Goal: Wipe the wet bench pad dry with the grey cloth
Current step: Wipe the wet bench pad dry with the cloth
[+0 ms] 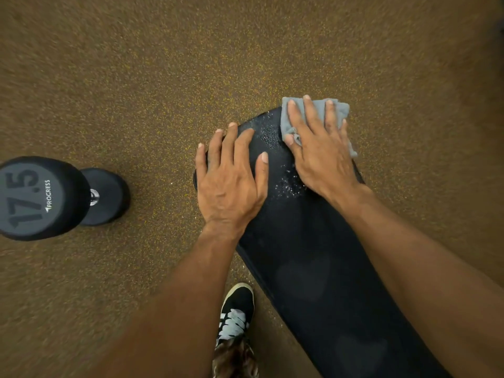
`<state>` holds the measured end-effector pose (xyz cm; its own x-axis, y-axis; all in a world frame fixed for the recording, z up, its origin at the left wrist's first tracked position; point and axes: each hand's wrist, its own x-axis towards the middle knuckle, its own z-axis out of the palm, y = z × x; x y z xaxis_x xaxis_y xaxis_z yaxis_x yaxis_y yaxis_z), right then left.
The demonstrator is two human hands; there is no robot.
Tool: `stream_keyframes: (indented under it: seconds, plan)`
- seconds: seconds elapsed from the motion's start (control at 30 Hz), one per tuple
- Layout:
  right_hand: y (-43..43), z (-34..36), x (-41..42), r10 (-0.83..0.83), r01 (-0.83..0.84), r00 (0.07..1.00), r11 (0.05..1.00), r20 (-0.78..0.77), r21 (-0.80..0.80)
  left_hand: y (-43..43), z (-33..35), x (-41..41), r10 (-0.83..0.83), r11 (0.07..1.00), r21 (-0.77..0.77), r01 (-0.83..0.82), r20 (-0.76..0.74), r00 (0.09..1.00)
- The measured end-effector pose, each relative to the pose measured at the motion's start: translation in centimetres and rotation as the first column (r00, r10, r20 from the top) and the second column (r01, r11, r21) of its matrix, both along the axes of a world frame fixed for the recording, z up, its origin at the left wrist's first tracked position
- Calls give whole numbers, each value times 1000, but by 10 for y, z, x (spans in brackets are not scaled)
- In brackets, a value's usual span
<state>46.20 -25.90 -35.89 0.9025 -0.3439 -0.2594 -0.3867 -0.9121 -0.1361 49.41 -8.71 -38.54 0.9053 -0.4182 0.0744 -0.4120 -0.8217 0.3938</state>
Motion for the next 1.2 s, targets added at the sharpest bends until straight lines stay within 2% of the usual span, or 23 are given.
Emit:
stream_keyframes:
  seconds: [0.1,0.23,0.3,0.4,0.47,0.6,0.67,0.77,0.87,0.97,1.1,1.2]
  plan:
    - [7,-1,13,77,-79,995,996,66,37,1,-3,1,-12,1000,26,11,42,999]
    - [-7,1,-18,184,-190,980,978,75,80,1,-4,2,-11,1000,5,11,41,999]
    - [-15,0,-20,134,-135,991,989,29,61,2,-4,1,-1,1000,-13,2,43,999]
    - [1,-1,16,17,-21,998,997,55,78,2,-3,1,11,999,-50,-9,29,1000]
    - [18,1,32,67,-74,996,992,64,102,3,-4,0,13,998,-69,-11,24,1000]
    - [1,3,5,215,-220,975,969,55,112,5,-5,1,9,995,-104,-6,25,1000]
    - [-13,4,2,181,-181,983,978,6,107,5,-6,1,14,994,-113,-10,34,999]
    - [0,3,29,126,-127,992,990,26,63,4,-8,0,20,992,-124,-14,45,999]
    - [14,0,32,197,-204,978,972,69,113,5,-8,1,20,989,-147,-12,52,998]
    - [-14,4,3,294,-301,953,944,65,139,5,-7,1,19,984,-177,-12,42,999]
    - [-21,2,26,174,-178,984,977,46,120,5,-7,2,41,973,-229,-34,22,999]
    - [7,0,44,206,-219,975,960,89,174,6,-8,2,41,972,-235,-32,32,999]
